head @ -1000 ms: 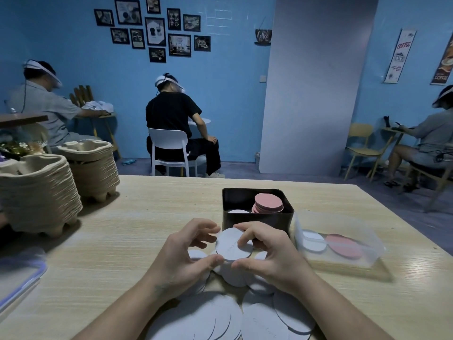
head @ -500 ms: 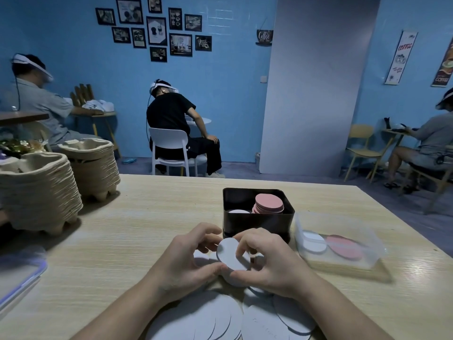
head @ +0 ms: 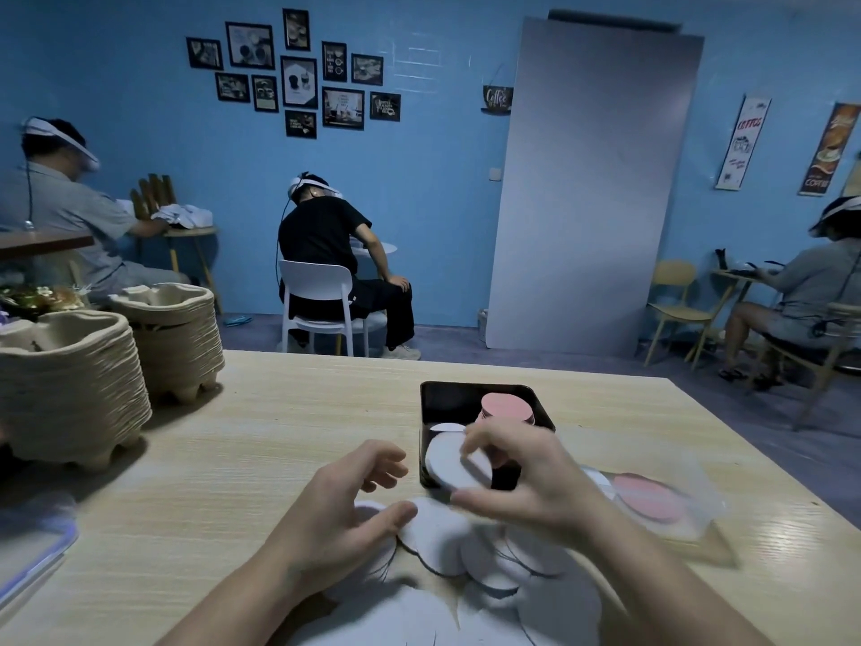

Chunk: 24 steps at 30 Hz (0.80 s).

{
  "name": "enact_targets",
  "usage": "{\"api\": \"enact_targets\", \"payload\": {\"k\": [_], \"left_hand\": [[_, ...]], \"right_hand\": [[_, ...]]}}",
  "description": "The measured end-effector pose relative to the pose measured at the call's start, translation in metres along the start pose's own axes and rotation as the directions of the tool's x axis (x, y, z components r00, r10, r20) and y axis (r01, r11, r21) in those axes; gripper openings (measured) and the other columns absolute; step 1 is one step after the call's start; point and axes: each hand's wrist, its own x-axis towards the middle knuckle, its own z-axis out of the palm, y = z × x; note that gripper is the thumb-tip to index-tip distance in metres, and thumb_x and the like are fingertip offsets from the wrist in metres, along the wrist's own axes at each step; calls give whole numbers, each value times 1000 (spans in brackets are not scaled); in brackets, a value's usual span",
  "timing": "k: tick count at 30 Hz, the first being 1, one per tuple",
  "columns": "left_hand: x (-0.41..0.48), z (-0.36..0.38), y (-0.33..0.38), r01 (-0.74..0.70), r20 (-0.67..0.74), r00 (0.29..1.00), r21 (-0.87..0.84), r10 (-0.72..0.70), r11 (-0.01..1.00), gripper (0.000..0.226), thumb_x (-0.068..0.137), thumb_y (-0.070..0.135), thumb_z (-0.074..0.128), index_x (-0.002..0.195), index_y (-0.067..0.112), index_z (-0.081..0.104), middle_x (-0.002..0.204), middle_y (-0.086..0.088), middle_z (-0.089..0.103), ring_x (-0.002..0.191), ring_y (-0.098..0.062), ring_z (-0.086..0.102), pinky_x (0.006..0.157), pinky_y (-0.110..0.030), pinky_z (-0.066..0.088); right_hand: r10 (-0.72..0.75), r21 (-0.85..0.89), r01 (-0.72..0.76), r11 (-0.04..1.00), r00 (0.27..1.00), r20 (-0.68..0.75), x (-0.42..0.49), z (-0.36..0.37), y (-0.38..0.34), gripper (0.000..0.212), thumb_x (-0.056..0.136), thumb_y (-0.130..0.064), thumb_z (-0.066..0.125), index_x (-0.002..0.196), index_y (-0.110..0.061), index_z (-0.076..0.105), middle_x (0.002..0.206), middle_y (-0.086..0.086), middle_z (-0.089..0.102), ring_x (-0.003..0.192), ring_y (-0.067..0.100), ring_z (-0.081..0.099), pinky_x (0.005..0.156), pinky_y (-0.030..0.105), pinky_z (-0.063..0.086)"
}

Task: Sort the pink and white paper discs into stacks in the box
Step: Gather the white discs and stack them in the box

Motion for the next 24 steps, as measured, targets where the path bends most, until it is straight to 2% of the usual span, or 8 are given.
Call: {"api": "enact_targets", "payload": {"k": [2, 6, 10, 14, 18, 21, 24], "left_hand": [[-1, 1, -1, -9, 13, 1000, 56, 9, 998, 33, 86, 47, 70, 114, 36, 59, 107, 22, 67, 103, -6, 66, 86, -26, 52], [-1, 3, -3, 3, 13, 1000, 101, -4, 995, 31, 87, 50, 68, 113, 36, 59, 104, 24, 65, 103, -2, 64, 86, -25, 51], [-1, 1, -4, 11, 9, 1000, 115, -12, 993, 35, 87, 53, 67, 117, 35, 60, 102, 24, 64, 103, -1, 63, 86, -22, 50], [-1, 0, -3, 0, 22, 1000, 117, -2, 993, 35, 88, 52, 68, 118, 35, 59, 101, 23, 63, 100, -4, 63, 84, -22, 50], [0, 1, -2, -11, 28, 1000, 127, 8, 992, 36, 88, 53, 67, 119, 37, 57, 102, 24, 61, 99, -4, 60, 83, -22, 50], [0, 1, -2, -12, 37, 999, 128, 8, 992, 39, 88, 54, 66, 122, 36, 57, 102, 25, 60, 100, -3, 59, 82, -17, 47], [1, 2, -1, -13, 42, 999, 124, 8, 992, 40, 88, 53, 66, 123, 35, 58, 101, 25, 59, 101, -3, 58, 82, -12, 44]], "right_hand": [[59, 1, -59, 998, 998, -29, 18, -18, 1, 39, 70, -50, 83, 97, -30, 64, 92, -9, 64, 83, 15, 59, 74, 33, 53], [191, -89, -195, 977, 980, -46, 59, -38, 15, 36, 67, -52, 82, 93, -34, 65, 91, -17, 67, 82, 5, 62, 77, 30, 55], [275, -218, -264, 939, 961, 17, 87, -28, 32, 35, 69, -53, 83, 90, -32, 64, 92, -13, 66, 85, 7, 60, 77, 32, 53], [301, -308, -263, 914, 950, 82, 96, -12, 45, 37, 67, -59, 81, 86, -33, 62, 88, -14, 62, 80, 8, 56, 68, 30, 48], [291, -348, -239, 906, 951, 102, 96, -4, 54, 43, 66, -61, 85, 84, -28, 64, 82, -13, 60, 79, 11, 56, 70, 34, 50], [302, -321, -258, 911, 949, 92, 95, -2, 58, 45, 65, -61, 88, 84, -27, 66, 82, -14, 60, 77, 6, 54, 66, 29, 45], [312, -317, -268, 910, 946, 94, 96, -1, 59, 46, 64, -62, 88, 85, -28, 66, 86, -14, 62, 80, 8, 56, 69, 29, 49]]}}
